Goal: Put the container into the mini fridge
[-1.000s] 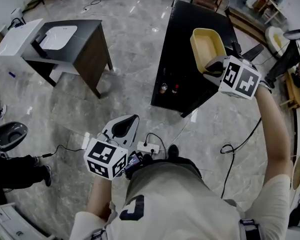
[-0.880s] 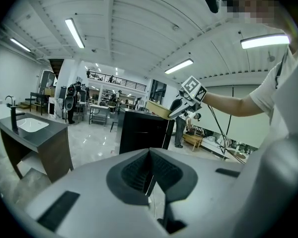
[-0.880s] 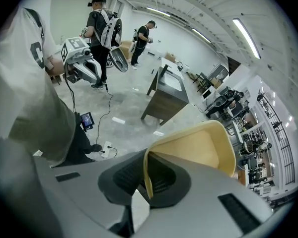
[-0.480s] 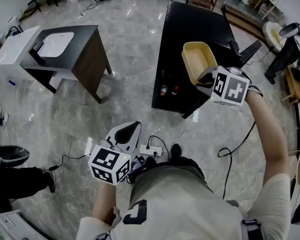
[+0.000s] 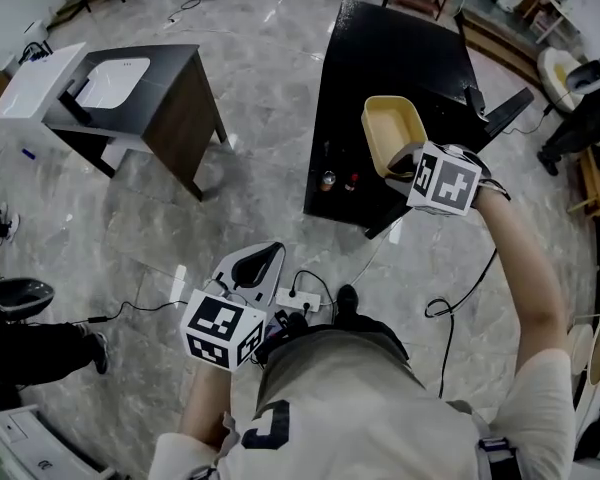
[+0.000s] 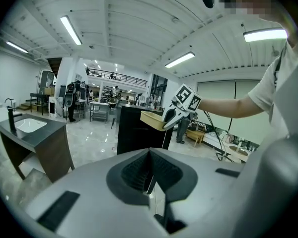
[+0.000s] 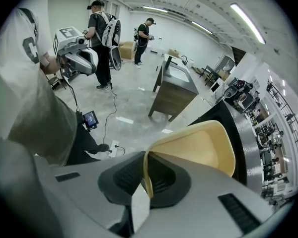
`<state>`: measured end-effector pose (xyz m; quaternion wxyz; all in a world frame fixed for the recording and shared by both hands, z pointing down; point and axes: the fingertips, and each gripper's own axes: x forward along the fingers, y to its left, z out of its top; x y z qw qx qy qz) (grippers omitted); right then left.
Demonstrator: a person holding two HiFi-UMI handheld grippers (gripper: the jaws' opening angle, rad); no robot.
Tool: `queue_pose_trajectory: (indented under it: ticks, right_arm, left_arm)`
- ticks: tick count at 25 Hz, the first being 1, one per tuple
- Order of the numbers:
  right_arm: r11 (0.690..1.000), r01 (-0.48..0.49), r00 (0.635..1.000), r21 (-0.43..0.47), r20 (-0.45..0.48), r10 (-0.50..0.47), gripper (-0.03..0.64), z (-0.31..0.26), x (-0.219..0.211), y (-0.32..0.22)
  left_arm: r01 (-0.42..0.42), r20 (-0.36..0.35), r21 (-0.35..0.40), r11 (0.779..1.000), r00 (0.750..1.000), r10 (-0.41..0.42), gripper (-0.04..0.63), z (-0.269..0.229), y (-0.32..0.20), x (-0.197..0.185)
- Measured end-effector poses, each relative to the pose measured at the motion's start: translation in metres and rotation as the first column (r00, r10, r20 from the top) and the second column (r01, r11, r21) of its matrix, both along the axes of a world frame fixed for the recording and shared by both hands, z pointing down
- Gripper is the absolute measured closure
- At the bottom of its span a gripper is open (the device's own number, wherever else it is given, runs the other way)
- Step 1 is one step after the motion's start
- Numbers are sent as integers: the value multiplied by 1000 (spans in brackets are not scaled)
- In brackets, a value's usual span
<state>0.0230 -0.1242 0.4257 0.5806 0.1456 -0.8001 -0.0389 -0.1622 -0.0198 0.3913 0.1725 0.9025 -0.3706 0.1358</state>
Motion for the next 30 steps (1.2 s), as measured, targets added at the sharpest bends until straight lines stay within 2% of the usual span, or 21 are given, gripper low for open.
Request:
queue_pose_trajectory:
  ticks: [14, 25, 30]
  right_arm:
    - [1000, 1, 1000, -22, -22, -2, 583, 48, 38, -61]
    - [998, 14, 999, 63, -54, -11, 581, 70, 40, -110]
    - [988, 37, 995, 148, -98, -22, 581, 82, 35, -130]
  left_arm:
    - [29, 21, -53, 998, 999, -28, 540, 11, -28, 45]
    - [38, 22, -80, 996, 999, -36, 540, 20, -44, 59]
    - [49, 29, -97, 994, 999, -46, 540, 26, -49, 57]
